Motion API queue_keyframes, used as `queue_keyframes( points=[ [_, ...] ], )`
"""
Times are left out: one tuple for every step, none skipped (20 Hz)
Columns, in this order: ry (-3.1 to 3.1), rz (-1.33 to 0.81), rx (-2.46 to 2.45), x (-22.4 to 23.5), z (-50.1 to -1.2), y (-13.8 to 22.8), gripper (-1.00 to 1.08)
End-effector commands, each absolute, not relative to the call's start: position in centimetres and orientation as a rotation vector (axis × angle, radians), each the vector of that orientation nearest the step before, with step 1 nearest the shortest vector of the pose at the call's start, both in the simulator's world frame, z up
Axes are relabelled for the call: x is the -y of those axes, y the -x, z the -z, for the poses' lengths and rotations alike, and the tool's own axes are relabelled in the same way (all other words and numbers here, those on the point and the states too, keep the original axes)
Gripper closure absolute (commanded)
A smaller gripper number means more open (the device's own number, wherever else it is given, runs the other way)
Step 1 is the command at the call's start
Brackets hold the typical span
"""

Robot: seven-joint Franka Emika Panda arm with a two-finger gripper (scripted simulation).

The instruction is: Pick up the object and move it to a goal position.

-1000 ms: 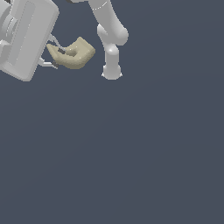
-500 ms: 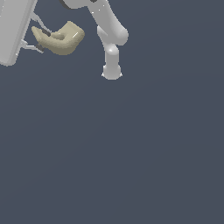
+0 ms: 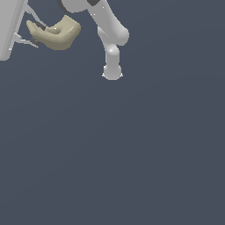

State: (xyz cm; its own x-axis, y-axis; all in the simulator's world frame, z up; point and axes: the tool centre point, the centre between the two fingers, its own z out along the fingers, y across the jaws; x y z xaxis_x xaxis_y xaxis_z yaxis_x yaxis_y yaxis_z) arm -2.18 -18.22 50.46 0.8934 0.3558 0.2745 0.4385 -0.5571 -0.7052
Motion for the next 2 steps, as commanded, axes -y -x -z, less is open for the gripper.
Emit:
queue_keyframes(
  points=[
    [2.215, 0.126, 0.567, 18.27, -50.59, 2.18, 1.08],
    [2.215, 0.126, 0.567, 18.27, -50.60, 2.18, 1.08]
  ],
)
